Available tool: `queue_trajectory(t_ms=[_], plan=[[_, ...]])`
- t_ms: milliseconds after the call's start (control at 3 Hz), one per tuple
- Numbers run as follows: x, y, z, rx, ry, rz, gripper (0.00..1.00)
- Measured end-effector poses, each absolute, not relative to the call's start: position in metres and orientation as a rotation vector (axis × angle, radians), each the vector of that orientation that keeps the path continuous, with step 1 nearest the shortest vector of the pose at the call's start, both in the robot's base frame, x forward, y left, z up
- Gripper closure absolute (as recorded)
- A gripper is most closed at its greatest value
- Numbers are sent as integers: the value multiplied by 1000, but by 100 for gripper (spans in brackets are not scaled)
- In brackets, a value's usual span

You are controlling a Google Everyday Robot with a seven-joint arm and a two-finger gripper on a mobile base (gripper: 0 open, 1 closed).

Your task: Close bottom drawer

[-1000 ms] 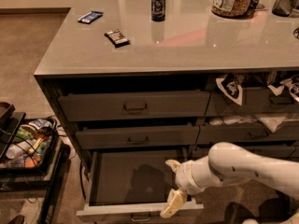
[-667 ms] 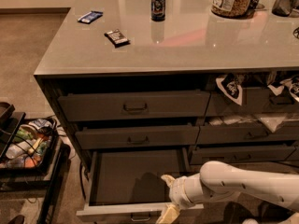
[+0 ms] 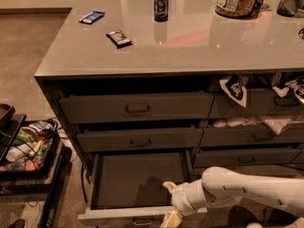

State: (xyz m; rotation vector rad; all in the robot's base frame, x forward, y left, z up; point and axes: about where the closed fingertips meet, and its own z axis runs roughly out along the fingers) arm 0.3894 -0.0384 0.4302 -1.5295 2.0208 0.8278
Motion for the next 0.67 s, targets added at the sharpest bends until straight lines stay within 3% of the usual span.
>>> queue_trajectory(t_ms=[667], plan=[[353, -53, 363, -1503, 2000, 938, 0]])
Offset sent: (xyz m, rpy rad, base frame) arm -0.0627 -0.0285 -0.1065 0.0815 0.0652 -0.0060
